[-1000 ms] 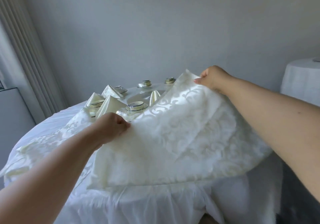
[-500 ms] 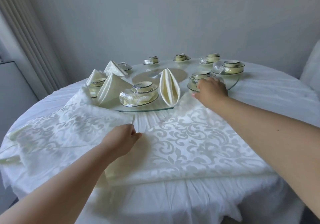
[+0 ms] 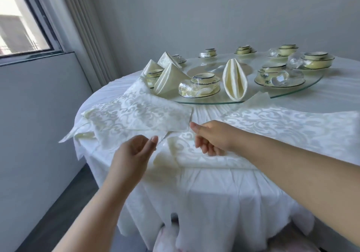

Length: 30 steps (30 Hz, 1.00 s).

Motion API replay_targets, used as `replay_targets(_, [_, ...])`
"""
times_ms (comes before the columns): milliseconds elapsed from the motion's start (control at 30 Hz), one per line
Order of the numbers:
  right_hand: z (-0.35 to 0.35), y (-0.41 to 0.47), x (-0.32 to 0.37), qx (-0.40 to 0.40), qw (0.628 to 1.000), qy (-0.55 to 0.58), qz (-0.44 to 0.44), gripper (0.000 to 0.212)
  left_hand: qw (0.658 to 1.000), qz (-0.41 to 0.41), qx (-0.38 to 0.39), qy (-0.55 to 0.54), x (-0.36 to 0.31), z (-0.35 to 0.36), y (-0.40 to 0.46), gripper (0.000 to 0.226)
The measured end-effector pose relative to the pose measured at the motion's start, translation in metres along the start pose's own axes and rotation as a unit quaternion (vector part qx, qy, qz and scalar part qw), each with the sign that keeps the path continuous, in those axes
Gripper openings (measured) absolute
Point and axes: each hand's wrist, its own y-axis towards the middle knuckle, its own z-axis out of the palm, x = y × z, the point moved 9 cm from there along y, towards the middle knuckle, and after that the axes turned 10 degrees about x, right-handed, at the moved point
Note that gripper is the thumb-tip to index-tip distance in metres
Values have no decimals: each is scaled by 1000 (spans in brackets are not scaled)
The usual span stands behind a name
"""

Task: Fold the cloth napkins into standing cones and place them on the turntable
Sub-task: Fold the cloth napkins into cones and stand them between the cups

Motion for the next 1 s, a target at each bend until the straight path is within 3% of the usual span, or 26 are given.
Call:
replay_targets(100, [3, 1, -15, -31, 998, 54, 0, 52, 999, 15, 31, -5, 0, 25, -22, 38])
replay_targets(200, [1, 1, -18, -54, 996, 68, -11, 50, 999, 2, 20, 30, 0, 35, -24, 73])
replay_targets(233, [1, 1, -18, -57, 996, 73, -14, 49, 999, -9, 8, 43, 0, 35, -23, 76])
replay_targets(433, [-1, 1, -17, -61, 993, 94, -23, 48, 992, -62, -69, 88, -1, 39, -21, 38])
replay_targets(567, [-2, 0, -18, -65, 992, 101, -27, 46, 994, -91, -57, 4, 13, 42, -20, 22])
replay_targets(767, [-2, 2, -20, -68, 992, 106, -20, 47, 966, -66, -144, -202, 16, 15, -25, 17])
replay_targets(900, [-2, 2, -18, -66, 993, 94, -21, 47, 942, -55, -129, -305, 12, 10, -17, 18])
replay_targets(1000, [-3, 2, -17, -67, 993, 96, -23, 47, 946, -46, -81, -312, 12, 11, -8, 23])
